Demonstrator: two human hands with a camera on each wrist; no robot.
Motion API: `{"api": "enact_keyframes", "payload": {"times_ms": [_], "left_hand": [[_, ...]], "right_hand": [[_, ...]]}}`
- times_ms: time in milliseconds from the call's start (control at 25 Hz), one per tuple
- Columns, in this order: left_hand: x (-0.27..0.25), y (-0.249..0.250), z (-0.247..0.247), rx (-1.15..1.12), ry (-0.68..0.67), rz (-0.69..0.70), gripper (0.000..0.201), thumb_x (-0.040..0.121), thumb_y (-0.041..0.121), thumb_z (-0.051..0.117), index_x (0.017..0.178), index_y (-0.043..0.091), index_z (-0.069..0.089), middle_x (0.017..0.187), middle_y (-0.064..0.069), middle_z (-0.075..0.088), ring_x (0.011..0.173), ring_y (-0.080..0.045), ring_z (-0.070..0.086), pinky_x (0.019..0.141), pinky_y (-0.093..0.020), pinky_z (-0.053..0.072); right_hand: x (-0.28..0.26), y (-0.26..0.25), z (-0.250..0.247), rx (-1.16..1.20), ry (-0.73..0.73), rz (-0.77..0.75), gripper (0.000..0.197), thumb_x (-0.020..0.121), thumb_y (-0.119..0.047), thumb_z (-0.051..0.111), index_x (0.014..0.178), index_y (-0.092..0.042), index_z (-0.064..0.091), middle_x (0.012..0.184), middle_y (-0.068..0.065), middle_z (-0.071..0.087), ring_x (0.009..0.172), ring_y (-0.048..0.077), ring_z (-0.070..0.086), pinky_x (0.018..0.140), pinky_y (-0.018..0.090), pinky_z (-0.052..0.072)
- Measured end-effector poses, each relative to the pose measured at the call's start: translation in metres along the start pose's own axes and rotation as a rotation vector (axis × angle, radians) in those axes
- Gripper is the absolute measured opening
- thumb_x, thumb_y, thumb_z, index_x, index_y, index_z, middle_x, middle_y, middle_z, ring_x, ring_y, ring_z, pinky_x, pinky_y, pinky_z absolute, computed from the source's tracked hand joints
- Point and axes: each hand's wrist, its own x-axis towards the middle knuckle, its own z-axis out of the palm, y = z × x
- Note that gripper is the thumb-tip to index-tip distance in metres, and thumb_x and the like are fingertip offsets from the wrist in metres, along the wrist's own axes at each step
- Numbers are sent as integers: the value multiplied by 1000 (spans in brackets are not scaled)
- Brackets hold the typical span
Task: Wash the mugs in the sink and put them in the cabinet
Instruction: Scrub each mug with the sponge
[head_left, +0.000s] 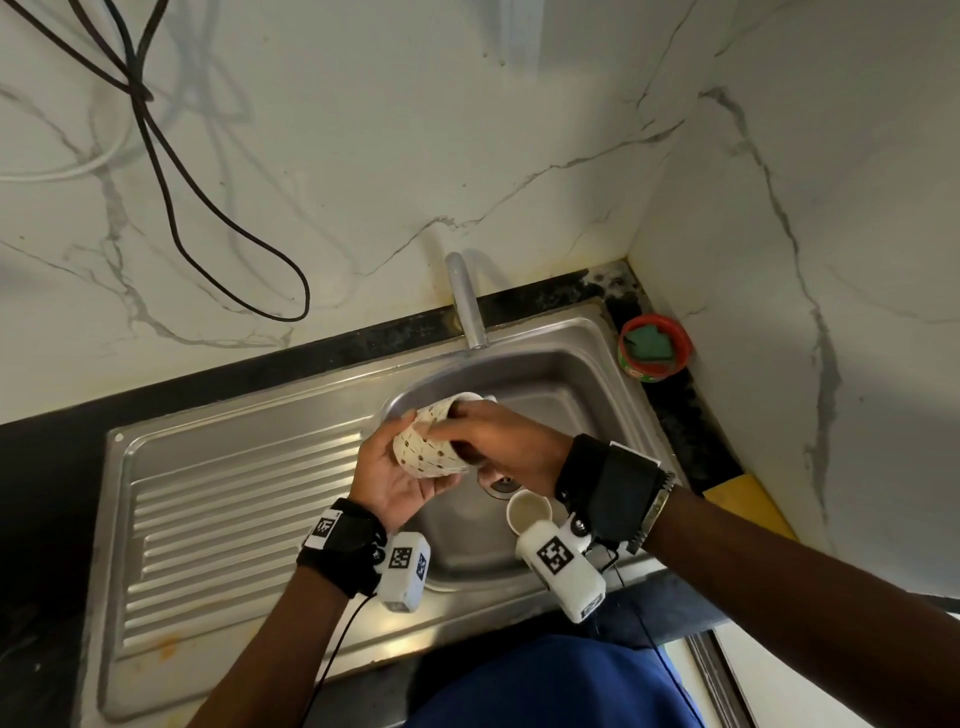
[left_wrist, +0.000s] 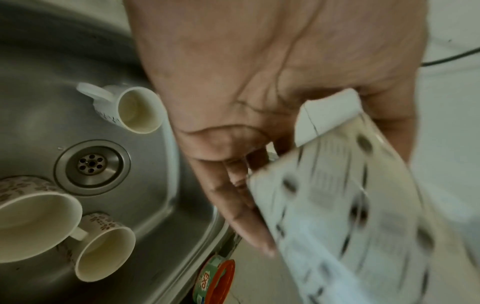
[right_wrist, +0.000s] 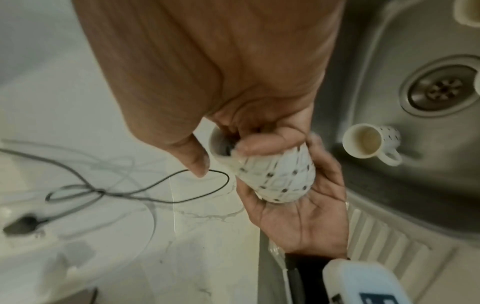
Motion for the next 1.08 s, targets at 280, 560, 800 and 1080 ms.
{"api": "enact_keyframes", "payload": {"times_ms": [280, 560, 800, 1080], "left_hand": [[-8, 31, -5, 430, -81, 119, 66, 80, 7, 80, 141, 11, 54, 131, -15, 65, 123, -35, 61, 101, -50, 52], [-15, 0, -7, 1222, -28, 36, 30, 102, 33, 60, 120, 10, 69, 108, -7, 77, 103, -23, 74, 90, -34, 62], [11, -50, -38, 608, 240, -245, 23, 106, 23, 55, 99, 2, 63, 112, -15, 68, 117, -34, 69, 96, -29, 58], [60, -91, -81, 657, 519, -426, 17, 102, -2, 54, 89, 8, 59, 90, -10, 64, 83, -19, 65, 76, -27, 59]], "right_hand": [[-3, 22, -19, -473, 118, -232, 25, 103, -19, 63, 123, -6, 63, 109, 4, 68, 92, 9, 66, 80, 26, 55], [-3, 62, -31, -1237, 49, -15, 60, 95, -19, 64, 152, -30, 46, 132, 5, 66, 117, 31, 64, 88, 37, 50], [35, 124, -40, -1175, 57, 77, 52, 97, -22, 61, 147, -34, 52, 134, 2, 63, 120, 29, 62, 94, 38, 50], [38, 141, -80, -865, 344, -44, 24, 87, -23, 69, 109, -31, 72, 109, -4, 78, 100, 29, 71, 88, 41, 56]]}}
